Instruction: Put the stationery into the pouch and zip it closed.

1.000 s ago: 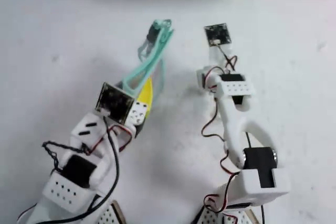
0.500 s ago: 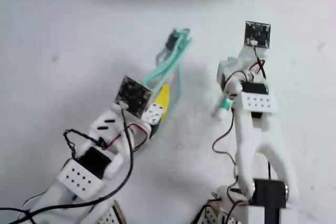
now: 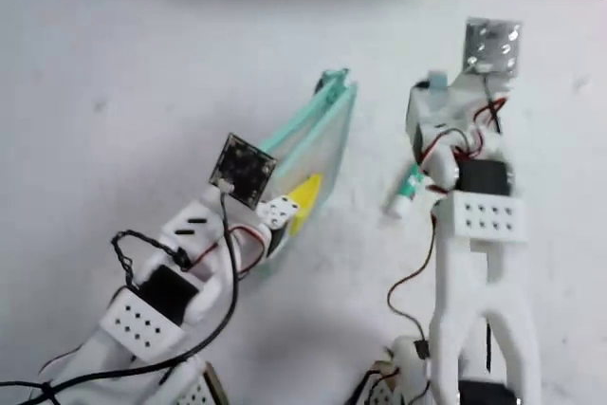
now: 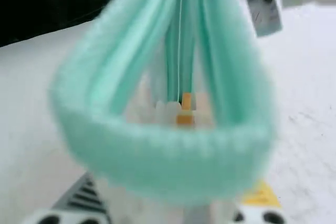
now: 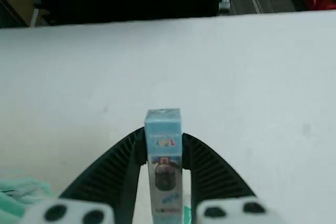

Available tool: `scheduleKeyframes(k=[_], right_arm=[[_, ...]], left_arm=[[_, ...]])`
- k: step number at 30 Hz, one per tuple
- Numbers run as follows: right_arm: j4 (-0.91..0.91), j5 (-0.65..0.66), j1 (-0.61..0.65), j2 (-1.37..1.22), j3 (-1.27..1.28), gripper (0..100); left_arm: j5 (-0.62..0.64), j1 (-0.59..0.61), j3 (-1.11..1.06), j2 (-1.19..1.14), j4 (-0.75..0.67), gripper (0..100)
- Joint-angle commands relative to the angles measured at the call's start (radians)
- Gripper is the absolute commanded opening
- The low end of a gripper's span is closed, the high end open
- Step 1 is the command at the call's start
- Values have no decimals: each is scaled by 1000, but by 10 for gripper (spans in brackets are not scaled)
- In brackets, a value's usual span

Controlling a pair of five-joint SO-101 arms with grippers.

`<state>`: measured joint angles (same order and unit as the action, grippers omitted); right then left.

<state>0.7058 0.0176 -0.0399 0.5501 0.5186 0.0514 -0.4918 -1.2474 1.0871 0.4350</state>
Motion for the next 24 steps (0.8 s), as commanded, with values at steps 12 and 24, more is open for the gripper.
scheduleKeyframes(k=[12,24], right_arm=[[272,8,478,292,-382,16],[219,8,636,269,-288,16]], left_arm=[[15,4,52,-2,66,177],[17,4,52,-2,69,177]])
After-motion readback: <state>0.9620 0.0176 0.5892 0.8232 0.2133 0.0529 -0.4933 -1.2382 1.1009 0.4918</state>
